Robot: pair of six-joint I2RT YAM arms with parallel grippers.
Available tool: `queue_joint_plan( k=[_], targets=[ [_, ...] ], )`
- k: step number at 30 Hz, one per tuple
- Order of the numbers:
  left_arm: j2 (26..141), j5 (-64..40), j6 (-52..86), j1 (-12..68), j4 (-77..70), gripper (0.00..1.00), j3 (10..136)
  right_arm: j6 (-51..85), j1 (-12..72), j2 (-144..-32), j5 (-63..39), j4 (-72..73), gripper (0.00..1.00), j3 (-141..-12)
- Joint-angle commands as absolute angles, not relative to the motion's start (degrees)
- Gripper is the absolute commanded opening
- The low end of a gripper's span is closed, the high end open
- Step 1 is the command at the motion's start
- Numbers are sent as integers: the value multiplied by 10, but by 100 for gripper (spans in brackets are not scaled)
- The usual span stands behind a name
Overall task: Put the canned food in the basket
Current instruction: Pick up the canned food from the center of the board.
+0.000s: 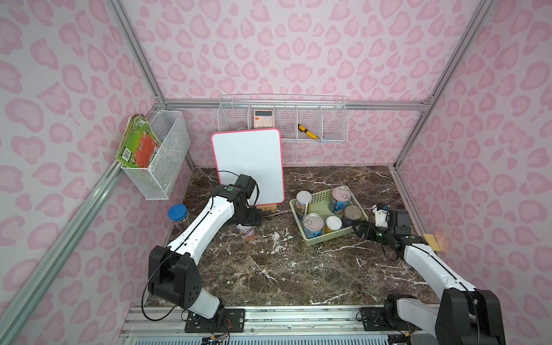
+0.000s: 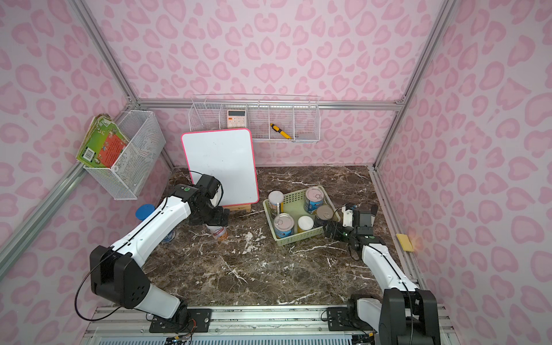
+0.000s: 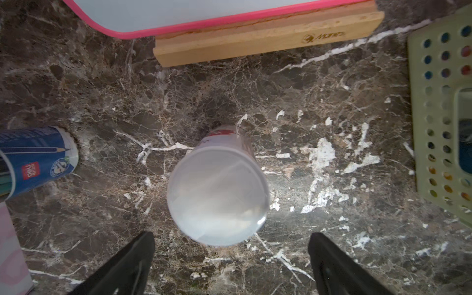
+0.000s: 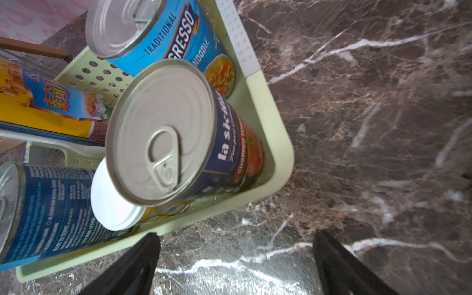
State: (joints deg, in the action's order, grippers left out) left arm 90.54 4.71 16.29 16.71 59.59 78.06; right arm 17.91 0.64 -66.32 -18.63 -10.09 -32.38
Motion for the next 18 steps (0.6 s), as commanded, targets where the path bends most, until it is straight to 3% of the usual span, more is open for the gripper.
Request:
queue_joint_plan(
  k=[1, 8, 13, 18],
  targets=[
    [927, 29, 170, 154, 571, 99, 777, 177, 7, -664, -189, -91, 96, -327],
    [976, 15, 167, 142, 543, 95, 774, 179, 6, -659, -165, -117, 96, -349],
    [988, 13, 164, 142, 543, 71, 765, 200, -2, -625, -114, -129, 95, -395],
    [989, 8, 164, 142, 553, 42, 758, 192, -27, -703, -102, -146, 93, -450]
  ],
)
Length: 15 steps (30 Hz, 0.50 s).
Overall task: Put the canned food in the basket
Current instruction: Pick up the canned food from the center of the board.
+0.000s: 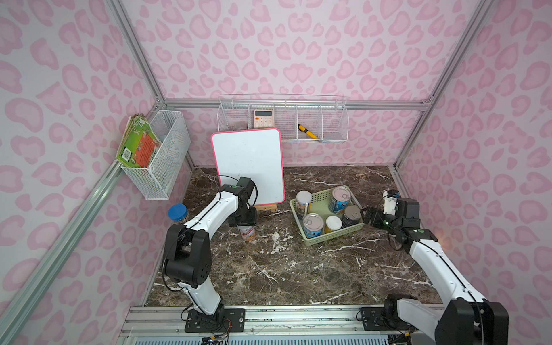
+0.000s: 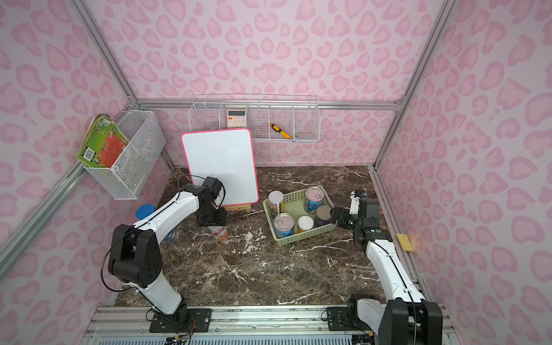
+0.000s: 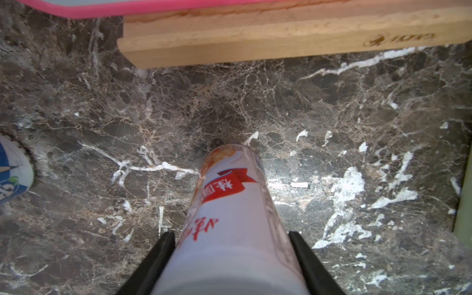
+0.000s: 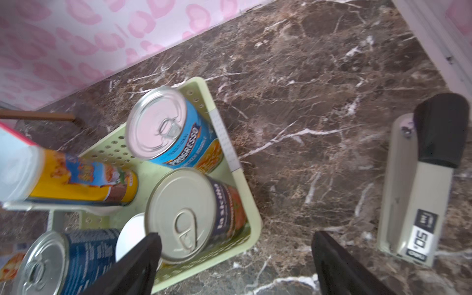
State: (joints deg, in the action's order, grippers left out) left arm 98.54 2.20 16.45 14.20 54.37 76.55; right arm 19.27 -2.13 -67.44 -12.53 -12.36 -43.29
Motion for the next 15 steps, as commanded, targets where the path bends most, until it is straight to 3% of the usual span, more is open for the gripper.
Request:
queue_joint_plan(
  k=[1, 15],
  targets=[
    [985, 9, 163, 142, 554, 39, 755, 185, -28, -723, -97, -150, 92, -460],
    [964, -24, 156, 149, 557, 7, 748, 182, -30, -837, -90, -122, 71, -451]
  ],
)
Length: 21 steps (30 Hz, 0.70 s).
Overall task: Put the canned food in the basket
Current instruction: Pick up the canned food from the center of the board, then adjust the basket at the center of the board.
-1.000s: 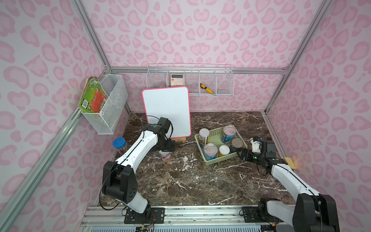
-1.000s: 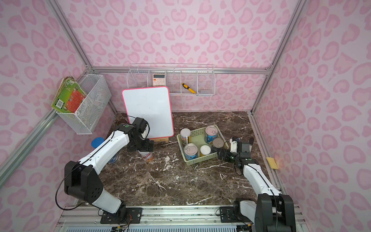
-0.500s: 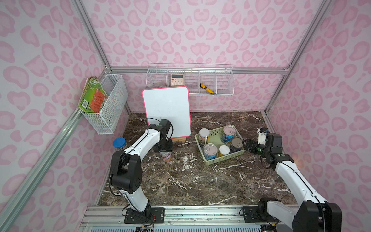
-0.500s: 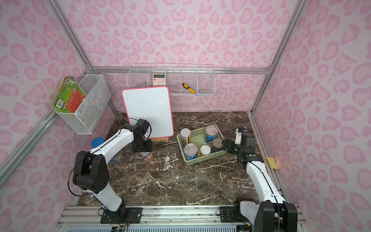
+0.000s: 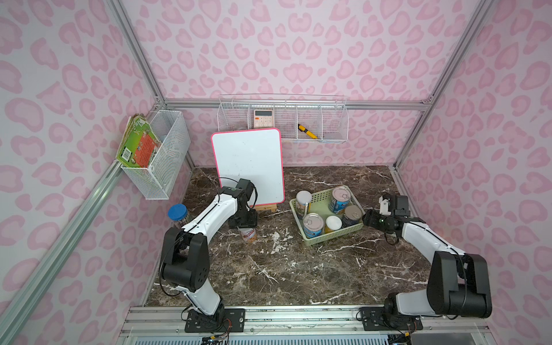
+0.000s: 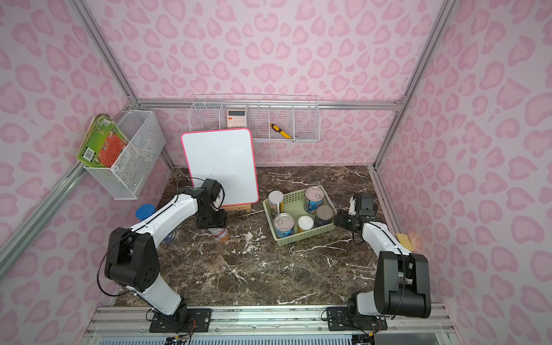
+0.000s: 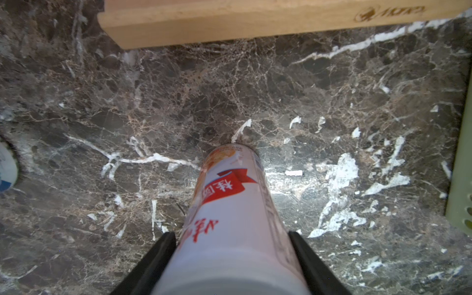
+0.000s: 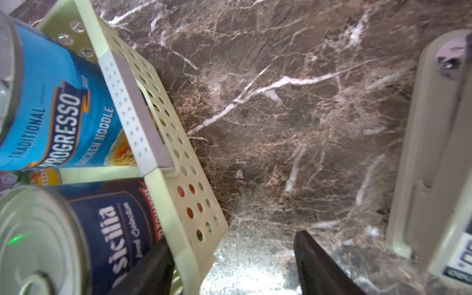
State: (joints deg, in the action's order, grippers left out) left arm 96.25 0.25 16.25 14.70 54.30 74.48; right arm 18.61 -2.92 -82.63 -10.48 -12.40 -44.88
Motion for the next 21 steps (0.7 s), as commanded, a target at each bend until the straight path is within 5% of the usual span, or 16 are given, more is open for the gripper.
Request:
queue_joint_plan(
  k=[1, 7, 21],
  targets=[
    [964, -24, 156, 152, 557, 6, 748, 183, -28, -842, -90, -123, 69, -453],
    [952, -24, 156, 166, 582, 2, 771, 196, -4, -851, -85, -130, 48, -444],
    [940, -44, 158, 318, 664, 2, 997, 243, 73, -809, -93, -160, 25, -404]
  ],
)
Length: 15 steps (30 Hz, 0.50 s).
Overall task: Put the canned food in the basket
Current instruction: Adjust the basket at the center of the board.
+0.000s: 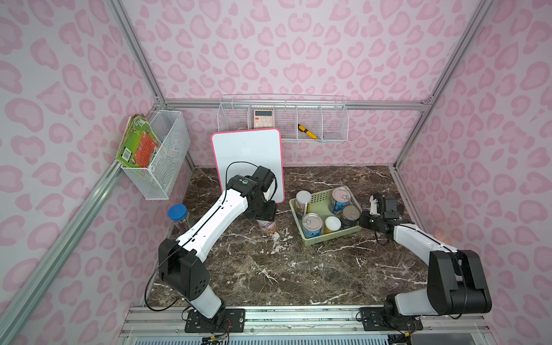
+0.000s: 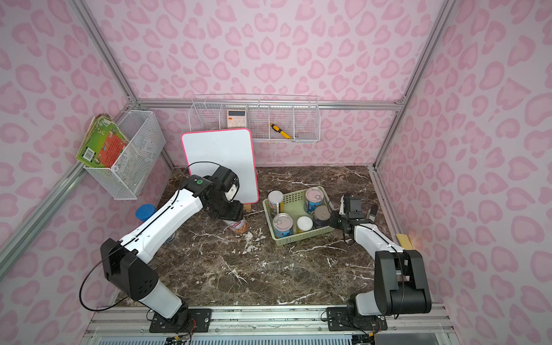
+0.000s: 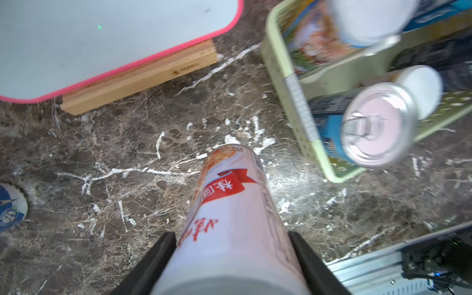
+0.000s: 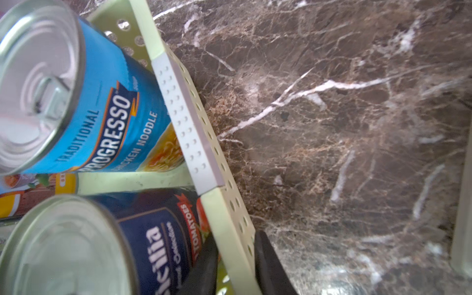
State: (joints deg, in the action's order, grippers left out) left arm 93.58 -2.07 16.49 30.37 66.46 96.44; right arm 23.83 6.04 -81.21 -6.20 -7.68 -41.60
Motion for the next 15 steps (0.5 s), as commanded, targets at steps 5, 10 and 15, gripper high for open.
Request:
queue_joint_plan(
  k=[5, 10, 15],
  targets=[
    [990, -53, 152, 355, 659, 2, 1122, 253, 86, -787, -96, -167, 24, -384],
    [1100, -48, 123, 397, 679, 1, 1274, 263, 104, -774, -104, -172, 24, -364],
    [1215, -58, 107, 407, 703, 2, 1430, 269, 105, -753, -99, -170, 37, -341]
  ],
)
